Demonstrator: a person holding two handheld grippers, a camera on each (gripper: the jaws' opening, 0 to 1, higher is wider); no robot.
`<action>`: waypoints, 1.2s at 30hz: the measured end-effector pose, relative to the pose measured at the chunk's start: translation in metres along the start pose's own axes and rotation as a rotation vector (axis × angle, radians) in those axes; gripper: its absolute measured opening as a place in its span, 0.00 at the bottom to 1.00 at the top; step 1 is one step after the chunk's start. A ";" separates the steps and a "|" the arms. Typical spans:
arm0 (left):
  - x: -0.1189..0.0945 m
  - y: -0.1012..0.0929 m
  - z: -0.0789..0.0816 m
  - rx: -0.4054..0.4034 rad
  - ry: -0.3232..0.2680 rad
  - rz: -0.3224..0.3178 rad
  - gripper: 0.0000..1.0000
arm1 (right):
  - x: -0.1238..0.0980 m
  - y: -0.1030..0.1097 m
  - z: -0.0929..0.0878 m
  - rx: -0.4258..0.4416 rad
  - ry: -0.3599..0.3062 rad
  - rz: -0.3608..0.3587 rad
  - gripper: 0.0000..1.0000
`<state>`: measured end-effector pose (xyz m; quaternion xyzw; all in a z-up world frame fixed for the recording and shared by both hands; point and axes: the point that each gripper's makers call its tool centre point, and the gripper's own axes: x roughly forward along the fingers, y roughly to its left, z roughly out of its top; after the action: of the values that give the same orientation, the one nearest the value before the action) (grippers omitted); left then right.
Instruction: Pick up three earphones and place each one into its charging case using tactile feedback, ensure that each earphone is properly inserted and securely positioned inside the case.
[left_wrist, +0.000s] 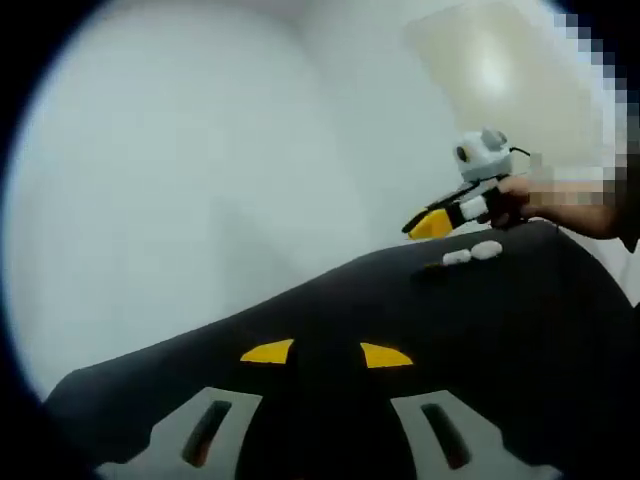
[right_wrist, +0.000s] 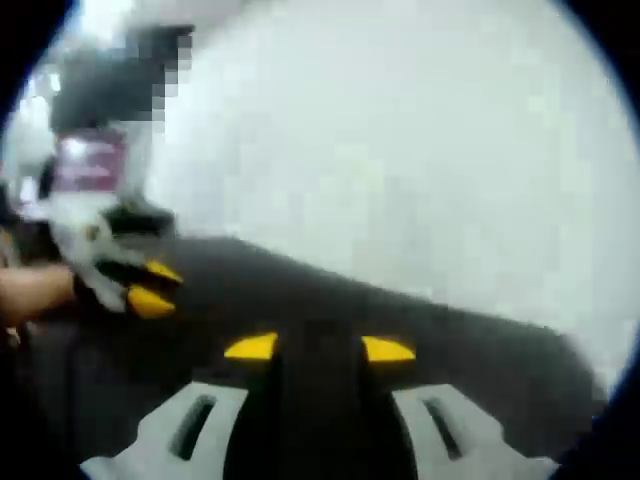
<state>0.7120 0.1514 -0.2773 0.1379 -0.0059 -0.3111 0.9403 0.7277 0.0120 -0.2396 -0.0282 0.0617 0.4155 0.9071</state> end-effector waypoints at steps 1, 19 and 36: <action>0.001 -0.001 -0.001 0.000 0.003 -0.002 0.21 | 0.006 0.005 -0.005 0.001 -0.031 0.005 0.20; -0.005 0.011 -0.016 0.103 0.101 0.128 0.15 | 0.011 0.009 -0.045 -0.004 0.012 0.015 0.15; -0.044 -0.004 -0.026 0.063 0.270 0.177 0.25 | -0.001 -0.027 -0.055 0.099 0.058 -0.132 0.04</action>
<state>0.6766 0.1807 -0.2998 0.2068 0.0987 -0.2056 0.9514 0.7422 -0.0118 -0.2937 0.0007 0.1066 0.3504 0.9305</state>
